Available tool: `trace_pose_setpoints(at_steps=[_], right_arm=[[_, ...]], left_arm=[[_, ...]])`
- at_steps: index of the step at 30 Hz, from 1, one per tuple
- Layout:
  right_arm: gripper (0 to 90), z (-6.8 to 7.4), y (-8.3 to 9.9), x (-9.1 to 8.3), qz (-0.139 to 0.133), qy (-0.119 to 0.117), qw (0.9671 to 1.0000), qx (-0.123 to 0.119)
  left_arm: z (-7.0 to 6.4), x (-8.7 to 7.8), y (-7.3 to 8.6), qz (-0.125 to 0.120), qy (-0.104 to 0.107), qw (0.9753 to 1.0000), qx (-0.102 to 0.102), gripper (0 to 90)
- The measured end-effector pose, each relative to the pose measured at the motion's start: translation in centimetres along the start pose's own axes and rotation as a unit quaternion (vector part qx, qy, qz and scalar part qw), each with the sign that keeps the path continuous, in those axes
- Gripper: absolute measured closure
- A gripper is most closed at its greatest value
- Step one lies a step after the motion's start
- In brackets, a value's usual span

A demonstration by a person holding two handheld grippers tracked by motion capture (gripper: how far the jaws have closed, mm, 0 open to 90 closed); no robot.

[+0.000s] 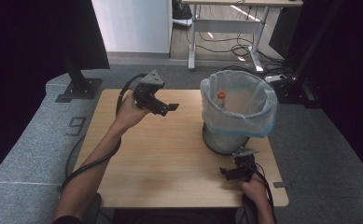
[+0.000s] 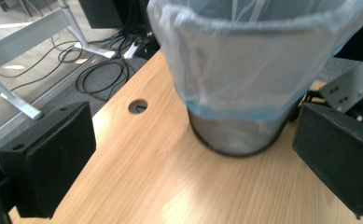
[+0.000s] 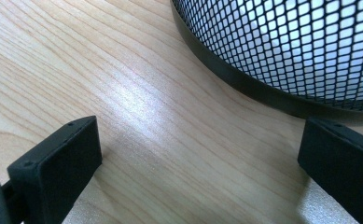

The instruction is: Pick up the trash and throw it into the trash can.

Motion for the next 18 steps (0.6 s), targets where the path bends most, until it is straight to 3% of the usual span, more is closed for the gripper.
trace_pose_setpoints(at_steps=[9,18], right_arm=[[0.0,0.0,0.0,0.0,0.0,-0.002,1.0,0.0],[0.0,0.0,0.0,0.0,0.0,-0.001,1.0,0.0]], left_arm=[[-0.9,-1.2,4.9,0.007,-0.013,0.9998,-0.012,0.0],[-2.5,-1.9,10.0,0.005,-0.018,0.999,-0.04,0.0]])
Point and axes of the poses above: each handheld gripper's, and its own axes: x roughly forward along the jaws, y roughly out of its underside, z roughly to its left, the point moved 4 cm from there along x, roughly forward along the jaws, and after that the axes turned 9 degrees about x, right-handed, at the moved point
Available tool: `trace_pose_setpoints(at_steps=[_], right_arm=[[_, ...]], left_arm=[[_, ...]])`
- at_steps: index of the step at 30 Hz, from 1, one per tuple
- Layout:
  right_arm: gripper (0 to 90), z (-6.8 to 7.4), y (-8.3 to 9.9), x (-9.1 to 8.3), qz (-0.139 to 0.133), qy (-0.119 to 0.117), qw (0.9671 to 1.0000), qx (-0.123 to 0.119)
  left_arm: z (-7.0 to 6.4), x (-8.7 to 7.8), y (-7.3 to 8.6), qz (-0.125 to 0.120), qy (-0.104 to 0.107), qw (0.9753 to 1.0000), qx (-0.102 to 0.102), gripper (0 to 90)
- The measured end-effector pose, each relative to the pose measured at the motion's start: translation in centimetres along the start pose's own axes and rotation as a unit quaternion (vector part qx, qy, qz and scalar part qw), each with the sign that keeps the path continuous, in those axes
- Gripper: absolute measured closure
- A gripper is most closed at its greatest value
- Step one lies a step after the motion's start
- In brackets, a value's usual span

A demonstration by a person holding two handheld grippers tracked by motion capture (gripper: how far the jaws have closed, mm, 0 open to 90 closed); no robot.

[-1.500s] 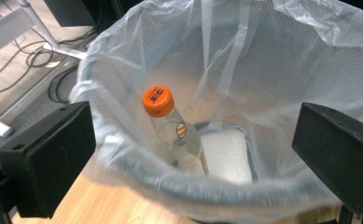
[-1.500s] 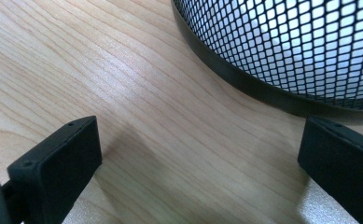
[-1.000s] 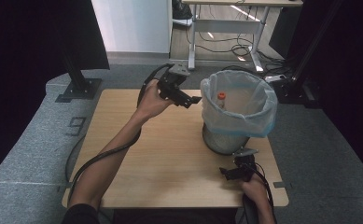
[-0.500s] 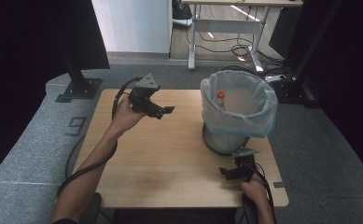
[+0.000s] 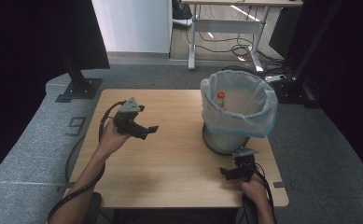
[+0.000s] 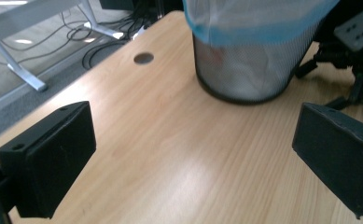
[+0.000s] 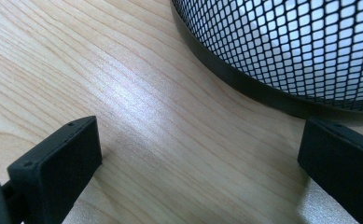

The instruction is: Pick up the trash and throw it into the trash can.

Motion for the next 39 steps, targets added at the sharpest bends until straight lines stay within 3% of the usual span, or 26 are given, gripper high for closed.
trace_pose_setpoints(at_steps=[7,12,19,24,32,39], right_arm=[[0.0,0.0,0.0,0.0,-0.001,0.0,1.0,0.0],[0.0,0.0,0.0,0.0,-0.001,0.0,1.0,0.001],[0.0,0.0,0.0,0.0,-0.001,0.001,1.0,0.001],[0.0,0.0,0.0,0.0,-0.001,0.0,1.0,0.001],[0.0,0.0,0.0,0.0,-0.001,0.001,1.0,0.002],[0.0,0.0,0.0,0.0,-0.001,0.001,1.0,0.002]], left_arm=[[-0.4,-0.1,3.8,-0.001,-0.002,0.9996,-0.029,0.0],[-0.4,0.6,6.9,0.015,-0.009,0.9989,-0.043,0.0],[-0.6,1.1,10.0,0.02,-0.017,0.9973,-0.069,0.0],[-0.8,1.4,11.6,0.021,-0.021,0.9963,-0.081,0.0],[-1.5,2.4,14.1,0.048,-0.023,0.9948,-0.087,0.0],[-2.3,3.8,15.5,0.08,-0.002,0.9929,-0.088,0.0]])
Point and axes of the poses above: each handheld gripper's, and its own axes: x roughly forward along the jaws, y roughly out of its underside, z roughly to its left, the point moved 4 cm from there along x, roughly forward along the jaws, and after that the axes turned 9 degrees about x, right-handed, at the moved point
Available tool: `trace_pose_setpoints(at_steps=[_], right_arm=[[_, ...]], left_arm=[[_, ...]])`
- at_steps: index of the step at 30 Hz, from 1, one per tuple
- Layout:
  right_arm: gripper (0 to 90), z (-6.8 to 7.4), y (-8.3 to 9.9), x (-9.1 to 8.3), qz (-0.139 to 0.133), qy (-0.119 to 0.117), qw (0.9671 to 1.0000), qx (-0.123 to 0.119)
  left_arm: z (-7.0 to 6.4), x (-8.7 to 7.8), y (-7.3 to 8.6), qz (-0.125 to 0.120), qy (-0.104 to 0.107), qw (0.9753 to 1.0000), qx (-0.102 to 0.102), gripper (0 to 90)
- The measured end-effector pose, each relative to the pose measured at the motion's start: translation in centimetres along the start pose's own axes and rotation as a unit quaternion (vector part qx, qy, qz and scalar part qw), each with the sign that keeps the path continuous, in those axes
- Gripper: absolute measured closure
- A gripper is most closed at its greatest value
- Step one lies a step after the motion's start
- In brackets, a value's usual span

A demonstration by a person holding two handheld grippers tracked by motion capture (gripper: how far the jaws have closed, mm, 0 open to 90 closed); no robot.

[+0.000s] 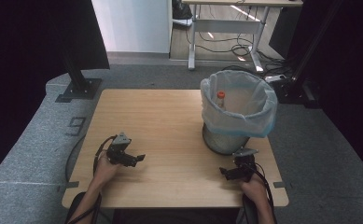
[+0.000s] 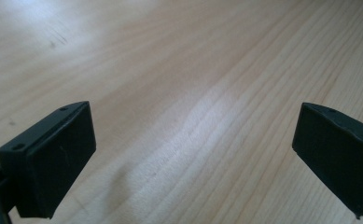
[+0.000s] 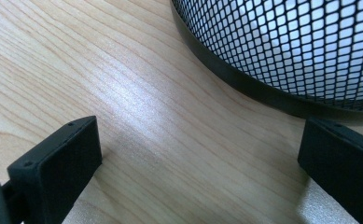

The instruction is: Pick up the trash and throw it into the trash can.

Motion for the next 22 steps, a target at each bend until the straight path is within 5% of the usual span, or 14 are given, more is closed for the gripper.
trace_pose_setpoints(at_steps=[9,13,22], right_arm=[[0.0,0.0,0.0,0.0,0.0,0.0,1.0,0.0],[0.0,0.0,0.0,0.0,0.0,0.0,1.0,0.0],[0.0,0.0,0.0,0.0,-0.001,0.0,1.0,0.0]], left_arm=[[-0.9,1.8,0.7,0.041,0.019,0.9989,0.011,0.0],[-1.4,2.3,0.7,0.068,0.011,0.9972,0.03,0.0],[-1.5,2.4,0.6,0.068,0.01,0.9973,0.025,0.0]])
Point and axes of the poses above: each handheld gripper's, and its own axes: x roughly forward along the jaws, y roughly out of its underside, z roughly to its left, the point moved 4 cm from there along x, roughly forward along the jaws, and after that the axes turned 9 degrees about x, right-handed, at the moved point
